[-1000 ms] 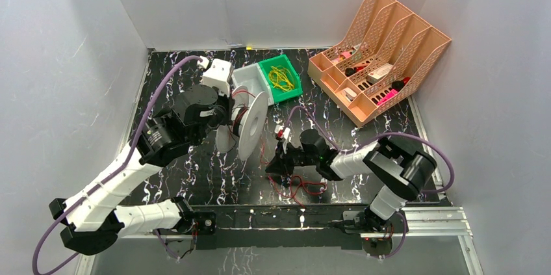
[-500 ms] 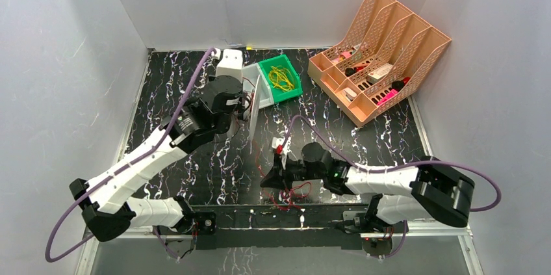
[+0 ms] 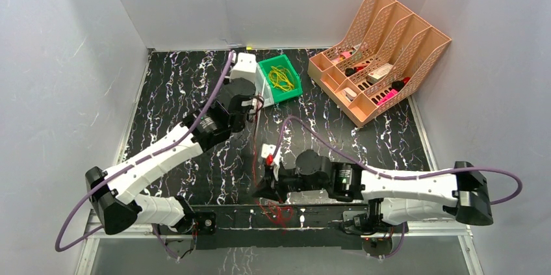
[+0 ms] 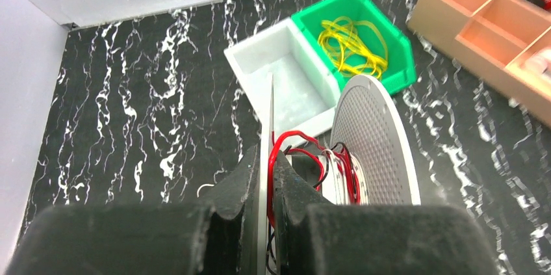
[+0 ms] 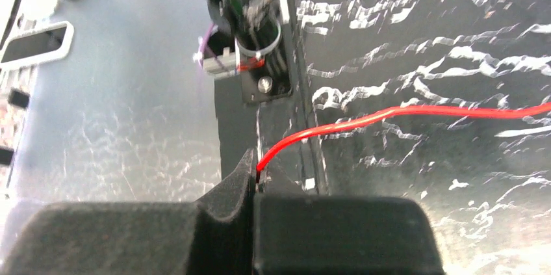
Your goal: Wrap the cables
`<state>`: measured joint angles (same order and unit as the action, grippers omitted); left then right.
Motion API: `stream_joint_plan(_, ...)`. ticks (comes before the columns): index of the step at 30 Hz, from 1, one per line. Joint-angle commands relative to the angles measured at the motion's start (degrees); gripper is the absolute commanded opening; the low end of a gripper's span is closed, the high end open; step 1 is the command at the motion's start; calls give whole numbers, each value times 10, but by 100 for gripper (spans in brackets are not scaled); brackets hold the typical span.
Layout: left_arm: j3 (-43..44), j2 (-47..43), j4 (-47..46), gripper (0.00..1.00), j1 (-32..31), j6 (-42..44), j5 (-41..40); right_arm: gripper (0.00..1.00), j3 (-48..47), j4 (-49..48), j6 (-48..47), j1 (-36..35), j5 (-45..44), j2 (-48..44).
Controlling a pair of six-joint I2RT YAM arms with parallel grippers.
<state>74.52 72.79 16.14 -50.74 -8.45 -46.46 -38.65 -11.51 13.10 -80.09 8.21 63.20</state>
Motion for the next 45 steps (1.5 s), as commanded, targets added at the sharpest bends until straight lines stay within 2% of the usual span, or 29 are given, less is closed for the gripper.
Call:
stream_joint_plan(1, -49, -24, -64, 0, 4, 1, -12, 0, -102, 104, -11, -6, -44, -27)
stream_joint_plan(7, -115, -46, -64, 0, 4, -16, 17, 0, -214, 221, -29, -6, -102, -9)
stream_joint_plan(14, -143, -70, -16, 0, 4, -6, 120, 0, -334, 361, -92, 4, -230, 41)
stream_joint_plan(16, -151, -97, 11, 0, 4, 3, 177, 0, -354, 386, -123, 39, -240, 53)
stream_joint_plan(18, -145, -111, 54, 0, 4, 39, 254, 0, -361, 395, -140, 130, -190, 47)
stream_joint_plan(20, -134, -117, 94, 0, 4, 61, 282, 0, -366, 405, -154, 193, -182, 52)
stream_joint_plan(22, -130, -134, 122, 0, 4, 87, 351, 0, -353, 403, -159, 274, -194, 66)
stream_joint_plan(26, -111, -162, 153, 0, 4, 94, 442, 0, -302, 365, -132, 345, -192, 82)
stream_joint_plan(31, -84, -180, 173, 0, 4, 82, 491, 0, -207, 288, -91, 423, -119, 89)
stream_joint_plan(37, -26, -203, 204, 0, 4, 79, 538, 0, -118, 203, -60, 450, -79, 81)
stream_joint_plan(45, 38, -215, 210, 0, 4, 64, 564, 11, -15, 91, -15, 465, -11, 71)
